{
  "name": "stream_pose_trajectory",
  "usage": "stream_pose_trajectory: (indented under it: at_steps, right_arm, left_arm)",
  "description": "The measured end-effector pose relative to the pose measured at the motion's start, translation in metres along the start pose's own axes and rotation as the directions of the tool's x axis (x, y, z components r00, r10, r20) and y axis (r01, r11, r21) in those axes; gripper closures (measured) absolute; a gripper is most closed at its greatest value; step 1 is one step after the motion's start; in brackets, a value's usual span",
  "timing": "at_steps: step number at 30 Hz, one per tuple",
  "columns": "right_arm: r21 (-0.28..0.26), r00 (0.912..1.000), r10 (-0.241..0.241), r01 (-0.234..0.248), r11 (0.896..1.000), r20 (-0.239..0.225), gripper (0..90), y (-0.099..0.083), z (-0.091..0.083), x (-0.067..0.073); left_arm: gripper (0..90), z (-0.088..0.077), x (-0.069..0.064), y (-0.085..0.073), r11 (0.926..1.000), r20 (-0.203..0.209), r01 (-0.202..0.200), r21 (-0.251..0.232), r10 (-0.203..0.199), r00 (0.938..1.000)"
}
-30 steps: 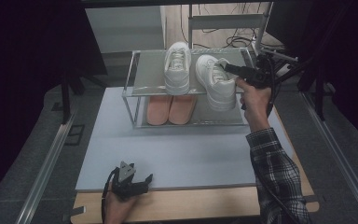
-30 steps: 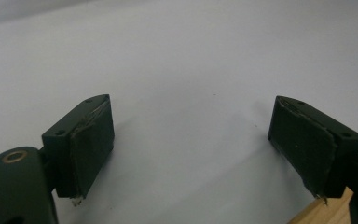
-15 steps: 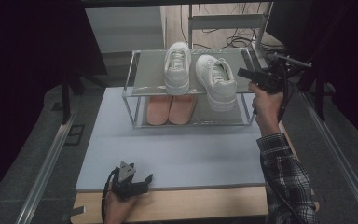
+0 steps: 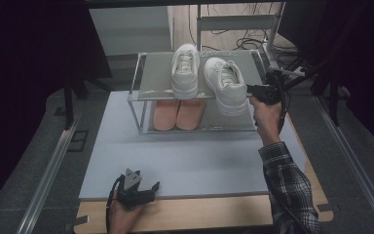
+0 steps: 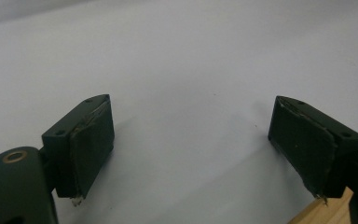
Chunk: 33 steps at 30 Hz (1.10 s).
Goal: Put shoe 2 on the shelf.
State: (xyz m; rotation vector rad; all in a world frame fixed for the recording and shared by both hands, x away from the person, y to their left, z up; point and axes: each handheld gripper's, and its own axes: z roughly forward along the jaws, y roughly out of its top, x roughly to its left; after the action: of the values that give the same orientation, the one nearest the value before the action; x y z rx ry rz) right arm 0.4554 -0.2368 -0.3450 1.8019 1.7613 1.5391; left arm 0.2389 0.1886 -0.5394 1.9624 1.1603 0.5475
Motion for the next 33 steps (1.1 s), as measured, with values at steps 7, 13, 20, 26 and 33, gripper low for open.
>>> stream_pose_trajectory:
  at_steps: [7, 13, 20, 26, 33]
  right_arm:
    - [0.003, 0.9999, -0.012, 0.012, 1.000, -0.003, 90.0, -0.002, 0.012, 0.012]
    - [0.006, 0.9997, -0.011, 0.011, 1.000, -0.022, 90.0, -0.003, 0.015, 0.012]
    - [-0.011, 0.9976, -0.023, 0.023, 1.000, -0.065, 90.0, -0.005, -0.007, 0.008]
    - [-0.013, 0.9901, -0.083, 0.082, 0.997, -0.113, 90.0, -0.018, -0.033, 0.014]
    - [0.000, 0.9745, -0.116, 0.118, 0.993, -0.192, 90.0, -0.044, -0.060, 0.018]
  left_arm:
    - [14.2, 0.000, 0.000, 0.000, 1.0000, -0.001, -0.001, 0.000, 0.001, 1.0000]
    - [14.2, 0.000, 0.000, 0.000, 1.0000, 0.000, 0.000, -0.001, 0.000, 1.0000]
    - [14.3, 0.000, 0.000, 0.000, 1.0000, -0.001, 0.000, 0.000, 0.000, 1.0000]
    - [14.2, 0.000, 0.000, 0.000, 1.0000, -0.001, -0.004, -0.001, 0.004, 1.0000]
    - [14.2, 0.000, 0.000, 0.000, 1.0000, -0.001, -0.004, -0.002, 0.004, 1.0000]
